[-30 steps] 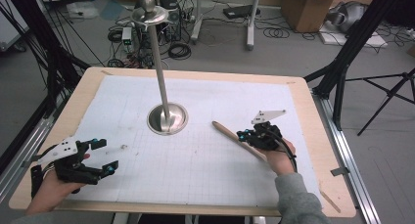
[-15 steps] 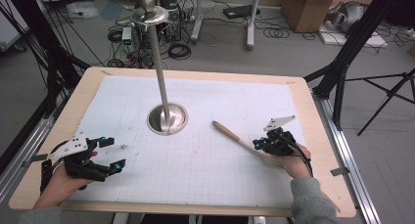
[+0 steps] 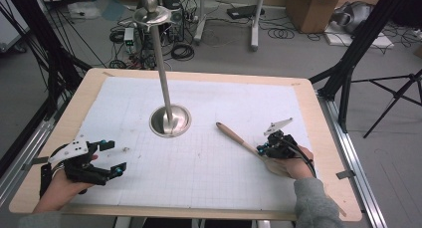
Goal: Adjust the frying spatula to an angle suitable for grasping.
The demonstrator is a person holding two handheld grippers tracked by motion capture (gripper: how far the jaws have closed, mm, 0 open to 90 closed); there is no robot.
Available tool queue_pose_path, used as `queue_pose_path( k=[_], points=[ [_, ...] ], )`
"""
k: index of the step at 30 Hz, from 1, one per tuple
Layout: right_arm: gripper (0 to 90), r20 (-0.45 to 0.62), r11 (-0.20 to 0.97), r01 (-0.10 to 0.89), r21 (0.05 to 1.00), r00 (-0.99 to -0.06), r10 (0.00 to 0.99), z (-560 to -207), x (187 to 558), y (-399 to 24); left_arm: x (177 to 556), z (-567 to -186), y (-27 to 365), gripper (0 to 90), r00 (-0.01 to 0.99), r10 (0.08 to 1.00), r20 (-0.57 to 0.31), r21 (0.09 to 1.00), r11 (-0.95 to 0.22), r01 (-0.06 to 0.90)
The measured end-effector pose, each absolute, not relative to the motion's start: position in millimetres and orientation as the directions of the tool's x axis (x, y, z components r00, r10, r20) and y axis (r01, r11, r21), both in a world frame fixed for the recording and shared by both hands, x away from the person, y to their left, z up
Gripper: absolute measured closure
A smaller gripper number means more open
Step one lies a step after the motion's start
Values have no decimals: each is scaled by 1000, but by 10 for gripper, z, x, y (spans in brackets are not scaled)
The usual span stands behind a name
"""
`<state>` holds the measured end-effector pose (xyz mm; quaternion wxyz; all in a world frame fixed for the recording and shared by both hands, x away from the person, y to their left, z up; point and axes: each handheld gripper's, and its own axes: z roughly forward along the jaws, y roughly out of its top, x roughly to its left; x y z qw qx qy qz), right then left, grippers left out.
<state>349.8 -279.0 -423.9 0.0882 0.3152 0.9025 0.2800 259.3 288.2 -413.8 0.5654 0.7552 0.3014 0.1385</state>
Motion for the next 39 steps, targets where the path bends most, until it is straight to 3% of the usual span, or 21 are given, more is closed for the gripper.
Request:
queue_pose_path(
  k=[28, 39],
  points=[
    [899, 27, 653, 498, 570, -806, 591, -4262, 3328, -2751, 2600, -4136, 2871, 59, 782, 610, -130, 938, -180, 297],
    [899, 58, 512, 522, 682, -736, 674, -4247, 3525, -2887, 2607, -4148, 2876, 59, 781, 611, -130, 935, -187, 302]
  ],
)
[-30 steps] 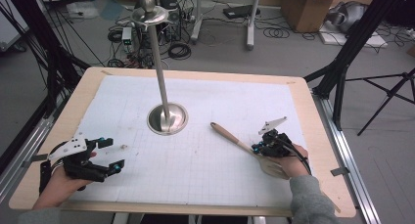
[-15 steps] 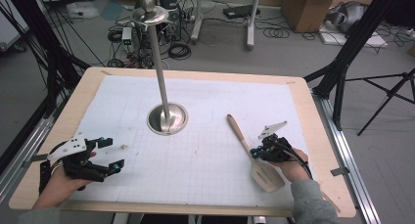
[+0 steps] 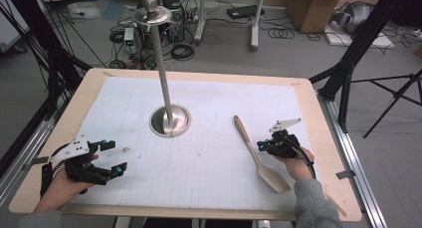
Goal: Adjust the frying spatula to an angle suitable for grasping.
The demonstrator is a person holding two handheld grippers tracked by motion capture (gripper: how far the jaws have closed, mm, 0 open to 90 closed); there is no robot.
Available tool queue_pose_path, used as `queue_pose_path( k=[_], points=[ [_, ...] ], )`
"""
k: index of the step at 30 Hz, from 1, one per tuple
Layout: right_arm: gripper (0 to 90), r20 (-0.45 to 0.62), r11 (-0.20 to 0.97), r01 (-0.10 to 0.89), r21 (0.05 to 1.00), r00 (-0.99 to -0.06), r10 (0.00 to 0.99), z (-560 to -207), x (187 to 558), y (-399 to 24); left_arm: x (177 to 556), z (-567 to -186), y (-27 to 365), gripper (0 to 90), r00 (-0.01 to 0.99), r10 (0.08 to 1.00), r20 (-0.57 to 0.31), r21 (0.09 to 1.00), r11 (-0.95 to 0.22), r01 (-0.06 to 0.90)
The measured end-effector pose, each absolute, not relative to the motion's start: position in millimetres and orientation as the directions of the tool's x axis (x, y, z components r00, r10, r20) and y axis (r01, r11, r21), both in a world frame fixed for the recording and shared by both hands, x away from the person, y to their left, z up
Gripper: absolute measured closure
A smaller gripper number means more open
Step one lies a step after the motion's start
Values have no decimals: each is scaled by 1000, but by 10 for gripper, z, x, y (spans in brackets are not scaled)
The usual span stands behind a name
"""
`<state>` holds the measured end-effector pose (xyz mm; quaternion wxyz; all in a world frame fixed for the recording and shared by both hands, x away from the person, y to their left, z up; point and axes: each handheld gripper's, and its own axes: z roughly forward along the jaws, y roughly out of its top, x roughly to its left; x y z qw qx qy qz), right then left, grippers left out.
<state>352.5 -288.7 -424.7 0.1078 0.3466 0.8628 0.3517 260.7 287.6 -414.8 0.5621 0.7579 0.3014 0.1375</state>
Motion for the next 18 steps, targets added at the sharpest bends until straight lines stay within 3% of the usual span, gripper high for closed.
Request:
queue_pose_path(
  k=[11, 18],
  points=[
    [899, 91, 473, 542, 695, -718, 690, -4385, 3744, -2840, 2608, -4189, 2886, 59, 775, 618, -134, 929, -194, 316],
    [899, 95, 501, 513, 697, -759, 645, -4406, 3796, -2716, 2589, -4203, 2910, 59, 771, 623, -134, 925, -200, 322]
  ],
)
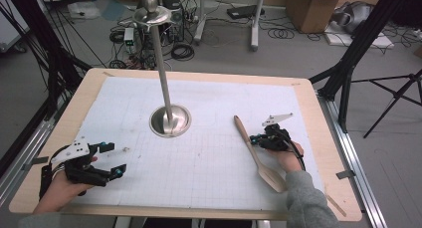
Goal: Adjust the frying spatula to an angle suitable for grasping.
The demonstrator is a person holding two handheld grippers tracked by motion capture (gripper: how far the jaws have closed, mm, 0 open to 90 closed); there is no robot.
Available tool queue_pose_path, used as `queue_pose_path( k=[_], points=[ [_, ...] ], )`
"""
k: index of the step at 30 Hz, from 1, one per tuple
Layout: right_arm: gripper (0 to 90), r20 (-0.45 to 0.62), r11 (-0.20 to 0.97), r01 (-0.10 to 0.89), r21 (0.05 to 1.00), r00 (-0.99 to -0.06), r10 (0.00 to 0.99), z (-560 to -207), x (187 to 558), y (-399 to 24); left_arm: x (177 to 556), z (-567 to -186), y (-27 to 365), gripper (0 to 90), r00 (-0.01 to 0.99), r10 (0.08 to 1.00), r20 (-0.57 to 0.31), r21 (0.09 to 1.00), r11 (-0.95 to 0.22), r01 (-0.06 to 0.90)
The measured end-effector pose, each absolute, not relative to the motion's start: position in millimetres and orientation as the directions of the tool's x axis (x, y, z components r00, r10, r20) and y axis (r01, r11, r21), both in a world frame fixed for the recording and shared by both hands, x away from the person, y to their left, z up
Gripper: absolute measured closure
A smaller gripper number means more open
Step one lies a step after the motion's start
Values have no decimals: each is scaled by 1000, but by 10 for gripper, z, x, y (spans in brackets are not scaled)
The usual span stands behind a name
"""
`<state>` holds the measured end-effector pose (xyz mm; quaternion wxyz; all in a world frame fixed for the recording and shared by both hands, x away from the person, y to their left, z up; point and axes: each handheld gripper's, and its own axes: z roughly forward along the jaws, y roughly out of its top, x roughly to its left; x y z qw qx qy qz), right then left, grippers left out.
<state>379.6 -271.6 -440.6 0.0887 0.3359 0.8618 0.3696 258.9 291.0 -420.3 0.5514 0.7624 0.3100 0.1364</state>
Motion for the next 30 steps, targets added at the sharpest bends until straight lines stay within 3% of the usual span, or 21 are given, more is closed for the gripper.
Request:
queue_pose_path(
  k=[11, 30],
  points=[
    [899, 47, 592, 457, 664, -815, 578, -4314, 3826, -2556, 2583, -4213, 2913, 59, 767, 628, -135, 924, -200, 327],
    [899, 16, 652, 399, 645, -859, 511, -4297, 3860, -2378, 2565, -4222, 2930, 59, 762, 632, -137, 921, -202, 333]
  ],
)
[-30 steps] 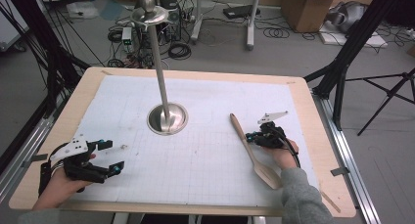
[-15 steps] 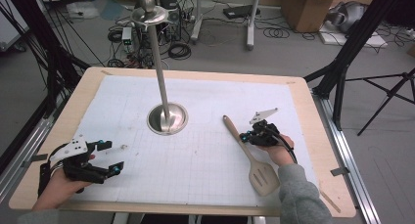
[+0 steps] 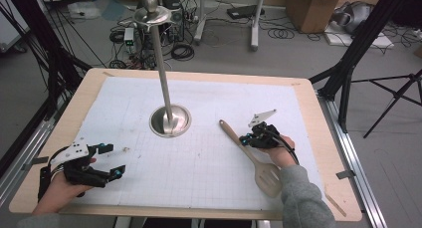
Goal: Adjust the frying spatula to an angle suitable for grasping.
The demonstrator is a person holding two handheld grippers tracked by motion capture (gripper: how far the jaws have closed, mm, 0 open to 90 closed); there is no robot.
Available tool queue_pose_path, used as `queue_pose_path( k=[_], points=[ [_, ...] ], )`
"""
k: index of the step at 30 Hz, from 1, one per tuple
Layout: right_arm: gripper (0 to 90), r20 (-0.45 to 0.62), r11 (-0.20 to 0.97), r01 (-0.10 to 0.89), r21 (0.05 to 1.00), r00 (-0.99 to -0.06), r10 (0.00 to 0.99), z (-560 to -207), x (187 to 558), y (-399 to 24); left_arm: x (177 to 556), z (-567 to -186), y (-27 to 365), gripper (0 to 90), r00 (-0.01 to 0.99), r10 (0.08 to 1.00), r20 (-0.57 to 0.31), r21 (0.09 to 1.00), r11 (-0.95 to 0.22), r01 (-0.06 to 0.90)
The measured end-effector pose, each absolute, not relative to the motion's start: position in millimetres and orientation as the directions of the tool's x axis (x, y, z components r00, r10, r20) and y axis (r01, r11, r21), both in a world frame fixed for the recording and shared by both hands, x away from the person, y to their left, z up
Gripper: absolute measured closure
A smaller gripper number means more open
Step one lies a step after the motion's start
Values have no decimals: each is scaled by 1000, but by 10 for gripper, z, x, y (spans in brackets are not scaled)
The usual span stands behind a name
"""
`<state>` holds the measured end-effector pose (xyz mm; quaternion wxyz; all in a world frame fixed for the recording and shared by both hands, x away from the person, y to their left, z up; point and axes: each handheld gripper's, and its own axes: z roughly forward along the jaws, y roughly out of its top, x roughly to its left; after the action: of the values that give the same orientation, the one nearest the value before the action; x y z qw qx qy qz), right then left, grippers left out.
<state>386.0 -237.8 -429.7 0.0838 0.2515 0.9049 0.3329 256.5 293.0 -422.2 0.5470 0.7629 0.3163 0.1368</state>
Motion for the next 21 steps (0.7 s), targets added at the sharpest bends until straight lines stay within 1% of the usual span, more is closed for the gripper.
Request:
queue_pose_path(
  k=[7, 10, 15, 21],
  points=[
    [899, -14, 697, 346, 628, -891, 455, -4276, 3866, -2272, 2551, -4222, 2948, 59, 759, 636, -137, 923, -197, 332],
    [899, -12, 700, 339, 628, -896, 445, -4280, 3872, -2266, 2546, -4222, 2959, 59, 759, 637, -135, 923, -198, 331],
    [898, -16, 699, 339, 630, -894, 448, -4280, 3872, -2260, 2535, -4220, 2964, 59, 757, 639, -136, 922, -198, 333],
    [898, 8, 650, 370, 664, -872, 489, -4195, 3832, -2288, 2528, -4222, 2990, 59, 753, 644, -137, 923, -193, 333]
  ],
)
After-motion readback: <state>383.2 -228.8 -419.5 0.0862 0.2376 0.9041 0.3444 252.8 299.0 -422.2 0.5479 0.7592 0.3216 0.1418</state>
